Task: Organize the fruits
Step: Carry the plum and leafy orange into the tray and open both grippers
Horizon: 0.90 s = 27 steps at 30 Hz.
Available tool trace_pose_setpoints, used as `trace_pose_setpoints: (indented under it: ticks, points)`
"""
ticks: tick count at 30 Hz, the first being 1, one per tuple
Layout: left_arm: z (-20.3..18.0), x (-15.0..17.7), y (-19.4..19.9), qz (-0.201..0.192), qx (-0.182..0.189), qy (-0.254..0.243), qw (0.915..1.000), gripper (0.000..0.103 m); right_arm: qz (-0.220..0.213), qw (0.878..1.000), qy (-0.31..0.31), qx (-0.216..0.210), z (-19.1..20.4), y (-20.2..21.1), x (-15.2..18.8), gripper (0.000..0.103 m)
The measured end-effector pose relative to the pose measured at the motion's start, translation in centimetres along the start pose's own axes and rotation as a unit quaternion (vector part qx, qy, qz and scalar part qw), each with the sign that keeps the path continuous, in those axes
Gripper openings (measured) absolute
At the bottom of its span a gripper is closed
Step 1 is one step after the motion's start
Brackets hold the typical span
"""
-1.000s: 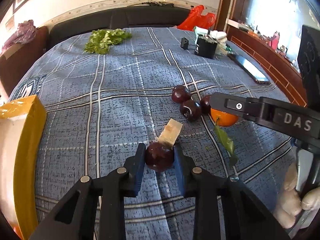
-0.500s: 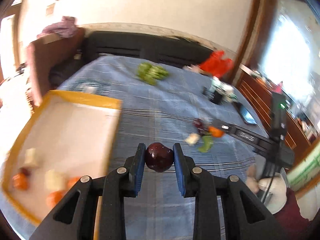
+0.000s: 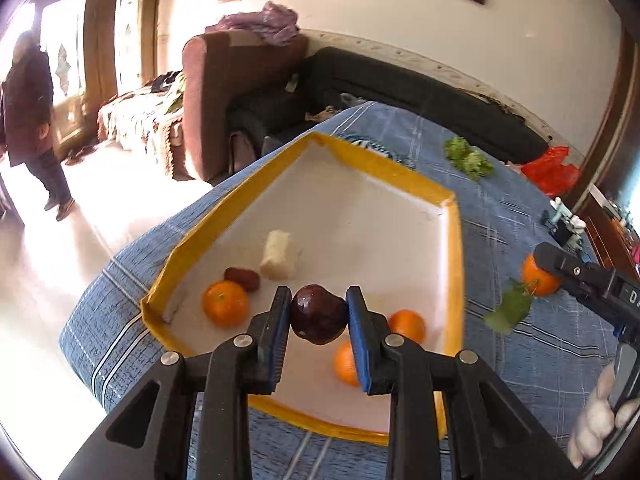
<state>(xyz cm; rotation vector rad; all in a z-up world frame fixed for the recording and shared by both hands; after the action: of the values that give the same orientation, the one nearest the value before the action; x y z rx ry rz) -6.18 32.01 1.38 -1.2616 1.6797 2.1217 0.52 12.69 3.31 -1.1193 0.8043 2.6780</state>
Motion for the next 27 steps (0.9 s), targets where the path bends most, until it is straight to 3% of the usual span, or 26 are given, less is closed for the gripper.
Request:
trace_pose_setpoints:
  ticks: [6,12,17,21,27]
  points:
    - [1.4,1.6,-2.5,0.030,0.007,0.013,0.9994,0.027,0.059,0.998,0.003,-0.015,2.3,-6.8,2.1,0.038]
    - [1.0,2.4,-3.8,0.043,0.010,0.007,0.9990,0.027,0.097,0.995,0.010,0.012,1.4,-11.4,2.4,0.038]
    - [0.9,2.6,-4.1,0.046,0.010,0.011,0.9988,0.028,0.115,0.993,0.005,0.029,0.3,-13.3,3.0,0.038]
    - [0.9,2.4,-4.0,0.042,0.014,0.015,0.9989,0.044,0.121,0.992,0.006,0.041,-0.4,-14.2,3.0,0.039]
    - [1.1,2.0,-2.8,0.029,0.020,0.018,0.9992,0.049,0.104,0.994,-0.004,0.029,-0.2,-13.0,1.9,0.040]
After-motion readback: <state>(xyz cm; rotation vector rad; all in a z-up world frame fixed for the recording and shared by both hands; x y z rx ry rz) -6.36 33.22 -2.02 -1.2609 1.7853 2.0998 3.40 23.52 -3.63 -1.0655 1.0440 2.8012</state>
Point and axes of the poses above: each gripper's, at about its wrist camera, not at the fingertips, and y roughly against the way its jaws point, z to its left, x to its underside, the point moved 9 cm from there along -y, roughly the way its jaws point, and after that the axes turned 15 degrees about -x, right-handed, at the moved point
